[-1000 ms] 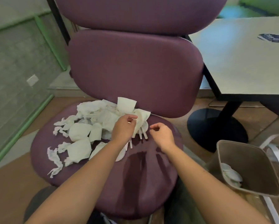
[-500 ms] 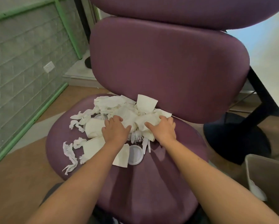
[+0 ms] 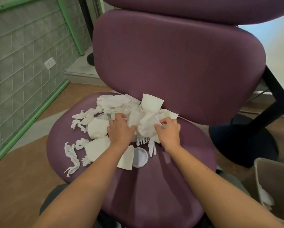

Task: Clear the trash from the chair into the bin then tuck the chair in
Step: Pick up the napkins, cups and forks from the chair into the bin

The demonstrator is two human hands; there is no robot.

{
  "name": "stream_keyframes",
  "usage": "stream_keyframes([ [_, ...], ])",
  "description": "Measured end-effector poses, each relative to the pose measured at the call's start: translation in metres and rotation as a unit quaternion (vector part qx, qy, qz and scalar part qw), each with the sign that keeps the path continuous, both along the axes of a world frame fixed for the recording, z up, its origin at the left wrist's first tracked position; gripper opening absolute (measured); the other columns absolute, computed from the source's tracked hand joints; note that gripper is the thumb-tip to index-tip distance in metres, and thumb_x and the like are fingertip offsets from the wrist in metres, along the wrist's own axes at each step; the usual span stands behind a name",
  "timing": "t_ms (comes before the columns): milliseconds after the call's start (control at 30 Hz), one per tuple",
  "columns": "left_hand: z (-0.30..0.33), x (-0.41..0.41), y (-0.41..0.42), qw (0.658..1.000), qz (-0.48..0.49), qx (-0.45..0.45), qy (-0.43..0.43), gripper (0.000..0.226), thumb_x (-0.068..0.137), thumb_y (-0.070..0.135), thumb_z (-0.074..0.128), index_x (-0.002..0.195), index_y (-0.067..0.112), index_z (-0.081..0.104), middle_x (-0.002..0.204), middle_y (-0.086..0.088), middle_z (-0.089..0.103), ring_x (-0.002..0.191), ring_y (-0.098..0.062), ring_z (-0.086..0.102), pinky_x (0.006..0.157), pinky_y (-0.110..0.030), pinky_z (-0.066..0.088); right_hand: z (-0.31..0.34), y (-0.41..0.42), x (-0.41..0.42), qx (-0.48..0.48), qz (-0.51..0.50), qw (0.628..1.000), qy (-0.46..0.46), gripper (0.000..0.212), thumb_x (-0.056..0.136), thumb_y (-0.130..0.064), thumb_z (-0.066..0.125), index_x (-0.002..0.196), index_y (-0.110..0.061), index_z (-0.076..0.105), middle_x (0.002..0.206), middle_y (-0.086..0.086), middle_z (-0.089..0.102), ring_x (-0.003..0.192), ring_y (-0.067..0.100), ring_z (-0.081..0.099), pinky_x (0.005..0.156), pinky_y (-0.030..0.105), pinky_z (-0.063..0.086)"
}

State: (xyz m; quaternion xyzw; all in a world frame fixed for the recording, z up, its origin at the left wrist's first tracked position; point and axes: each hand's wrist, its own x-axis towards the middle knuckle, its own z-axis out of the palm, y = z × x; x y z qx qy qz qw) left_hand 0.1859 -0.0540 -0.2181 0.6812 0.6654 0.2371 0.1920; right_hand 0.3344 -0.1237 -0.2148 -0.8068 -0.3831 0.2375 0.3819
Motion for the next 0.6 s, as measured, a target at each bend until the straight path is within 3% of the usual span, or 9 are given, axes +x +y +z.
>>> stream_keyframes([
  [133,0.007,0.001,-0.004,0.995,-0.025,-0.041,-0.085,0.045,0.078,0.033,0.072,0.118,0.023,0.052,0.102,0.003,0.061,0.099,-0.020,0.059,0.084,-0.038,0.047,0.004,-0.014,0.000,0.067,-0.015,0.992,0.107,0.009,0.087,-0.022,0.063,0.090,-0.020,0.055,0.095,-0.007,0.058,0.085,0.012,0.053,0.067,0.021,0.041],
  [233,0.013,0.001,-0.011,0.991,-0.045,-0.074,-0.105,0.040,0.081,0.037,0.068,0.116,0.024,0.054,0.104,0.002,0.059,0.086,-0.018,0.062,0.068,-0.032,0.047,0.007,-0.027,0.002,0.095,-0.028,0.984,0.150,0.013,0.088,-0.019,0.065,0.092,-0.023,0.053,0.089,-0.012,0.055,0.079,0.008,0.051,0.065,0.025,0.044],
  [333,0.021,0.002,-0.020,0.991,-0.045,-0.068,-0.106,0.037,0.084,0.043,0.061,0.115,0.025,0.053,0.109,0.001,0.058,0.086,-0.022,0.064,0.073,-0.036,0.051,0.011,-0.042,0.008,0.121,-0.057,0.976,0.169,0.018,0.089,-0.019,0.064,0.102,-0.023,0.052,0.090,-0.007,0.057,0.072,0.006,0.051,0.063,0.020,0.043],
  [500,0.039,0.013,-0.036,0.989,-0.075,-0.043,-0.120,0.038,0.093,0.041,0.048,0.126,0.023,0.049,0.121,-0.001,0.052,0.101,-0.025,0.058,0.086,-0.042,0.050,0.024,-0.072,0.026,0.159,-0.117,0.961,0.194,0.021,0.092,-0.017,0.060,0.112,-0.021,0.054,0.095,-0.004,0.062,0.079,0.008,0.058,0.066,0.016,0.044],
  [600,0.049,0.032,-0.049,0.977,-0.132,-0.043,-0.160,0.033,0.097,0.040,0.043,0.127,0.027,0.047,0.111,-0.001,0.055,0.094,-0.023,0.060,0.075,-0.048,0.057,0.029,-0.091,0.041,0.173,-0.159,0.950,0.205,0.022,0.092,-0.017,0.057,0.113,-0.024,0.055,0.098,-0.009,0.062,0.087,0.007,0.060,0.072,0.022,0.048],
])
